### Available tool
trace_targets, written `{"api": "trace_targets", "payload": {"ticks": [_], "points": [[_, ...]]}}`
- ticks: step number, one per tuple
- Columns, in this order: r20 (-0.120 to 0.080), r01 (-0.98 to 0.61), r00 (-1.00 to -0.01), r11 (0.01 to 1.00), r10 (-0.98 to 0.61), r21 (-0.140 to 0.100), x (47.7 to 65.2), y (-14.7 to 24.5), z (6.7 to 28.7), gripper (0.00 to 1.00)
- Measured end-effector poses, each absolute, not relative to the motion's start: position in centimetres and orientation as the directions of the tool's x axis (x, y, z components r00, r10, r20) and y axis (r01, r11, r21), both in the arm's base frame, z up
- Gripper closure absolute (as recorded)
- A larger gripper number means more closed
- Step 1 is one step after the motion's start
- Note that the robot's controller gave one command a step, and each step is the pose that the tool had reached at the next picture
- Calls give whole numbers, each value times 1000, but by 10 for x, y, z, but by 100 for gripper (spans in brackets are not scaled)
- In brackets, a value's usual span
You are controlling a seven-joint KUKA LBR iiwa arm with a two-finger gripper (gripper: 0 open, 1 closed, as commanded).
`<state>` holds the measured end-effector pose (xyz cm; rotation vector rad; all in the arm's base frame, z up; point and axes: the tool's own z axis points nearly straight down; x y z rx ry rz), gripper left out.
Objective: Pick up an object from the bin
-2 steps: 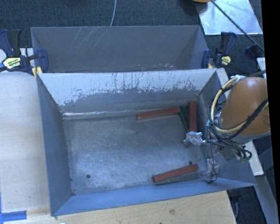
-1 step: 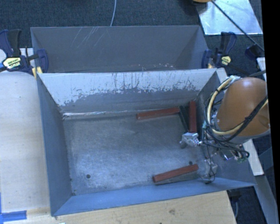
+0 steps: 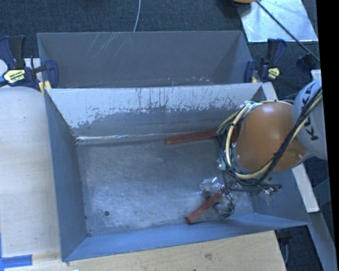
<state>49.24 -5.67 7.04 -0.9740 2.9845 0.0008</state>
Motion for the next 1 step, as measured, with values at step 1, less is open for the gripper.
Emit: {"api": "trace_targets", "payload": {"ticks": [1], "points": [[-2, -590, -807, 807, -590, 0, 492, -57, 70, 100]]}}
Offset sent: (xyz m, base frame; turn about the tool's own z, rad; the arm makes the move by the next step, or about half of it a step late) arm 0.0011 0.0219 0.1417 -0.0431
